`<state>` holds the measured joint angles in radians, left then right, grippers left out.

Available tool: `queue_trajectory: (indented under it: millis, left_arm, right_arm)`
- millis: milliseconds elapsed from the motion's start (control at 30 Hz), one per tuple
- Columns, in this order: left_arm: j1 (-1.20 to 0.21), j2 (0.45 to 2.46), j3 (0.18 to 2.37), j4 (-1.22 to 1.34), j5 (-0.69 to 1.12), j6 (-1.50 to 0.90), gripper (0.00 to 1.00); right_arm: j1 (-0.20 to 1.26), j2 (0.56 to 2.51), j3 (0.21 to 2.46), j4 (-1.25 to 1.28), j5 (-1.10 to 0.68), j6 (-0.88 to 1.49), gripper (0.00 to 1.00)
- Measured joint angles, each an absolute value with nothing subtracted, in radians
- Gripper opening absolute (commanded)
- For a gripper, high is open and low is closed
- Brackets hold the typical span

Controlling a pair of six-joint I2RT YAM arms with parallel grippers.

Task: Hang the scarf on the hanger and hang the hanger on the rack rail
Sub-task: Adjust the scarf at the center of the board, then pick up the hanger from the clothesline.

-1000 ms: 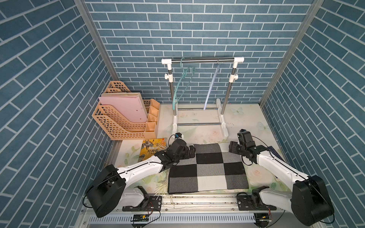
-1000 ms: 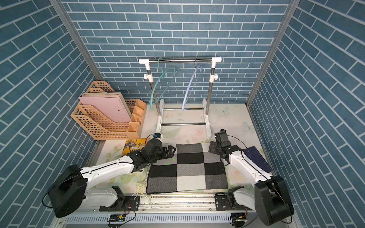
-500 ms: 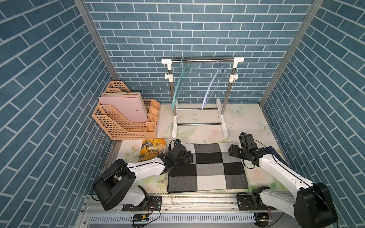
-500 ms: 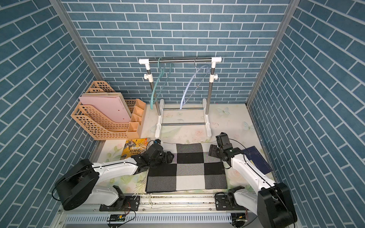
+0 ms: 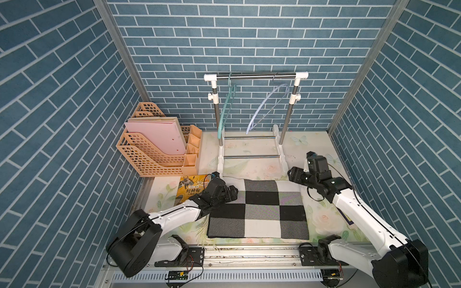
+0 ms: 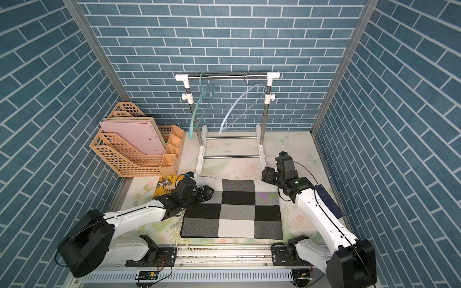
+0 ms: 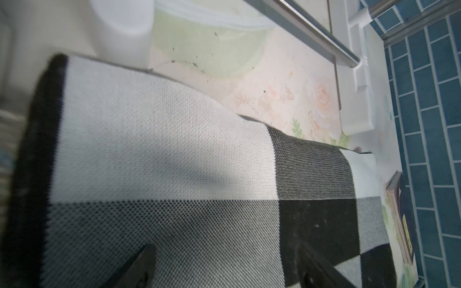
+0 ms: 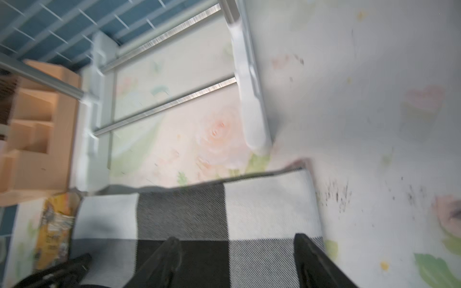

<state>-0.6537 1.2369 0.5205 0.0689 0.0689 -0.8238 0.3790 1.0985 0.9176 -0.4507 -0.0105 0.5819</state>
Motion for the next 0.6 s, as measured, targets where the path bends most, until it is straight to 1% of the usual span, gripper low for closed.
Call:
queue_trajectory:
  millis: [133, 267, 433, 600]
  left_arm:
    - [-0.652, 1.096, 0.683, -0.018, 0.056, -0.767, 0.96]
    - [-0.652, 1.021, 0.783, -0.019, 0.01, -0.716, 0.96]
    - [-0.652, 1.033, 0.777, -0.031, -0.052, -0.682, 0.96]
    - [-0.652, 1.04, 0.67, -0.031, -0.068, -0.682, 0.96]
  right_arm:
    - [0.439, 1.151, 1.188, -0.419, 0.041, 0.608, 0.76]
    - [0.528, 1.263, 1.356, -0.373, 0.109, 0.636, 0.75]
    - [0.62, 1.449, 1.503, -0.347, 0.197, 0.673, 0.78]
    - [0.681, 1.599, 1.632, -0.316, 0.276, 0.695, 0.91]
